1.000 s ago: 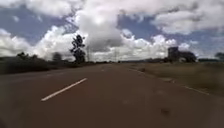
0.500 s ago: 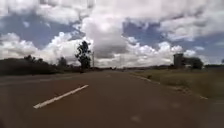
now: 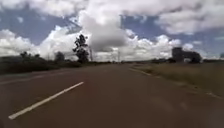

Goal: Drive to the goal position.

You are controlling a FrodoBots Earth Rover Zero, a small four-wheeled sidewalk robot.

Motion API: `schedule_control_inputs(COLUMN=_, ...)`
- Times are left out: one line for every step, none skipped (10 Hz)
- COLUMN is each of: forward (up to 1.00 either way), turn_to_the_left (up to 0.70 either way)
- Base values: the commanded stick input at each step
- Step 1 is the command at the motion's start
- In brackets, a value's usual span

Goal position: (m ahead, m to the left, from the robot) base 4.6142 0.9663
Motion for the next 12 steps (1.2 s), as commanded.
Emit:
schedule_control_inputs(forward=1.00, turn_to_the_left=-0.18)
schedule_control_inputs(forward=1.00, turn_to_the_left=-0.14)
schedule_control_inputs(forward=1.00, turn_to_the_left=-0.10)
schedule_control_inputs(forward=1.00, turn_to_the_left=-0.07)
schedule_control_inputs(forward=1.00, turn_to_the_left=-0.03)
schedule_control_inputs(forward=1.00, turn_to_the_left=0.00)
schedule_control_inputs(forward=1.00, turn_to_the_left=0.00)
schedule_control_inputs(forward=1.00, turn_to_the_left=0.00)
schedule_control_inputs(forward=1.00, turn_to_the_left=0.00)
schedule_control_inputs(forward=1.00, turn_to_the_left=0.00)
schedule_control_inputs(forward=1.00, turn_to_the_left=0.00)
schedule_control_inputs(forward=1.00, turn_to_the_left=-0.05)
